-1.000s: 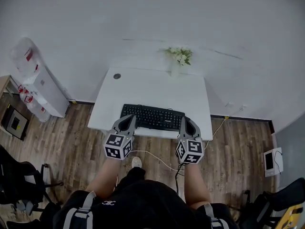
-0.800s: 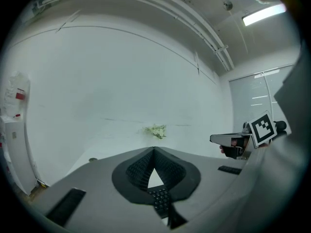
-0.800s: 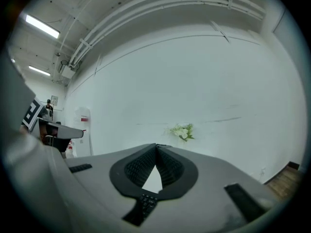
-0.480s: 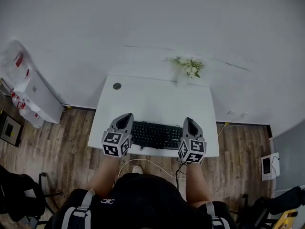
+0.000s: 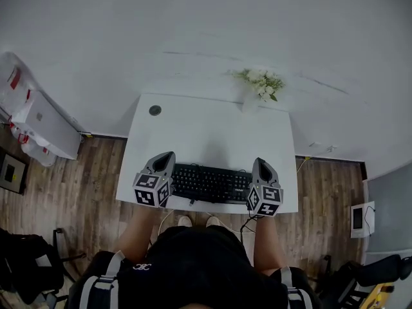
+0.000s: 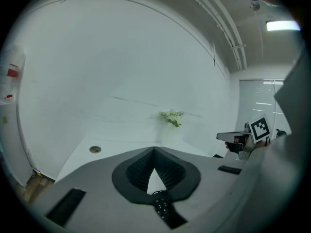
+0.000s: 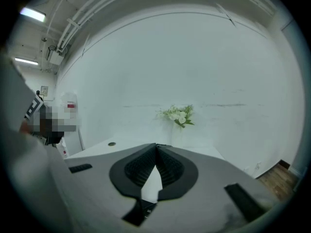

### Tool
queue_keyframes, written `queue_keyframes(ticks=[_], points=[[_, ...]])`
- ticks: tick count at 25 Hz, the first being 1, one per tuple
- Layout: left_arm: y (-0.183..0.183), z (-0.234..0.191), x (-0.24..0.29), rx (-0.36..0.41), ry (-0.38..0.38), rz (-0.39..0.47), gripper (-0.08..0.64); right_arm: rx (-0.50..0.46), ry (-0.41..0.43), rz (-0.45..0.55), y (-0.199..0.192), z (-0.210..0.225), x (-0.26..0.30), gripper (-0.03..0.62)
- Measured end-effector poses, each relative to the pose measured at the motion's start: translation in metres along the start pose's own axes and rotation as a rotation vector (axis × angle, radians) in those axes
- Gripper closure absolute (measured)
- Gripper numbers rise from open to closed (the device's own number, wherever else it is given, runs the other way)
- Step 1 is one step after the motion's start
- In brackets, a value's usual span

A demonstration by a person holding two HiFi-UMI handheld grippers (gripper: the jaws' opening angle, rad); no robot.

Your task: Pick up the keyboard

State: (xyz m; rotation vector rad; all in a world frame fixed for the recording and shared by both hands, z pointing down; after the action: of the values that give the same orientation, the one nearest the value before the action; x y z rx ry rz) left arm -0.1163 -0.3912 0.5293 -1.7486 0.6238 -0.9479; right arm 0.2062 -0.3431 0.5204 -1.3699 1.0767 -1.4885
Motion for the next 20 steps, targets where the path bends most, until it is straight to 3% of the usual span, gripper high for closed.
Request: queue_keyframes(ticks=[6,12,15,20], points=[[-0.021,-0.019,0.025,-0.017,0.01,-0.108,0.56,0.045,-0.011,-0.028,-0.012,0.027,0.02,0.588],[-0.055,-0.033,0.046,-0.043,-0.002,-0.26,0.55,0.1,-0.004,-0.16,-0.05,0.055,0.04,0.586],[-0.08,-0.038,0.048,-0.06,-0.02,-0.347,0.438,0.147,0.038,-0.22,-0.072,0.063,0.044,0.537],[-0.119,-0.053,0.049,-0.115,-0.004,-0.466,0.335,0.221,0.066,-0.284,-0.101,0.078,0.05,0.471]])
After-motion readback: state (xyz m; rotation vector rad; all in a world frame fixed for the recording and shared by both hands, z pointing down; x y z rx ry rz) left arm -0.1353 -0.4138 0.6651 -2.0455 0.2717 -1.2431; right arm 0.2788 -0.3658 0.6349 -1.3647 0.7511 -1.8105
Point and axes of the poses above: the fingertips, and each gripper's own axes: x forward along the fingers, z to its right, y out of its top, the point moved 5 cm from there along -x, backward along the fingers, and after that the axes turned 2 degrees about x, right-handed, at the moved point
